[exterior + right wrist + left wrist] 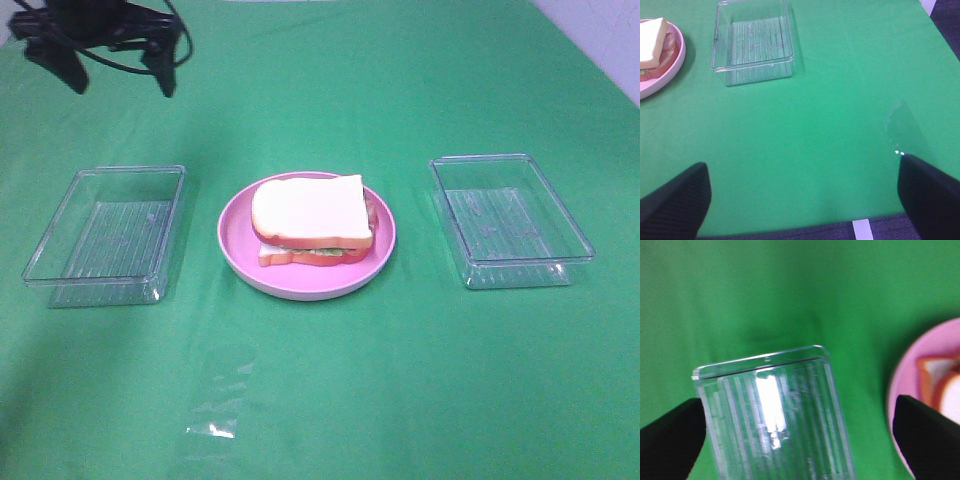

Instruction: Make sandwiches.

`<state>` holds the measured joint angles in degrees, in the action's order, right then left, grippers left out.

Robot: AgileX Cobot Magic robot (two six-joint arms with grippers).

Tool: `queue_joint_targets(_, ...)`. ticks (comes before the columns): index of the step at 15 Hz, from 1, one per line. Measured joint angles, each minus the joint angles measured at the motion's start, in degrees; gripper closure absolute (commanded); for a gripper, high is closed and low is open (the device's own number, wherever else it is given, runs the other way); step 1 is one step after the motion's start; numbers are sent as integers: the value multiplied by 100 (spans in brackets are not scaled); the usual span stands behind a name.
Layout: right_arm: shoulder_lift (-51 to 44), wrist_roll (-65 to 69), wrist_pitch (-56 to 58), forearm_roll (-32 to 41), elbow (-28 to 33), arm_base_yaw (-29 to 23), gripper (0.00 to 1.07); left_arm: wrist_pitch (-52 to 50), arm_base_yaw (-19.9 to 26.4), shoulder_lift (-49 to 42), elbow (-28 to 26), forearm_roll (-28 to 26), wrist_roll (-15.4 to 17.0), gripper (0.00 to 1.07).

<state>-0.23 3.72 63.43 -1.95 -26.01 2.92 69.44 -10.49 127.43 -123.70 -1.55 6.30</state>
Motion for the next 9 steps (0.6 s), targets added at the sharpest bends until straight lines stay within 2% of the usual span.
queue_joint_targets(3, 0, 0, 0, 0, 0, 0, 9, -6, 940, -69, 103, -69, -11, 13)
queue_joint_targets(5, 0, 0, 0, 0, 0, 0, 9, -6, 1112, -138, 361, -155, -109, 13)
queue_joint_targets(6, 0, 0, 0, 0, 0, 0, 9, -6, 1123, -252, 665, -166, -178, 13)
queue_joint_targets(7, 0, 0, 0, 0, 0, 0, 9, -11, 1123, -705, 1473, -212, -252, 13)
queue_joint_targets(8, 0, 0, 0, 0, 0, 0, 9, -11, 1123, -842, 1673, -212, -281, 13)
queue_joint_targets(9, 0, 0, 0, 0, 0, 0, 9, -17, 1123, -1209, 2194, -212, -321, 13)
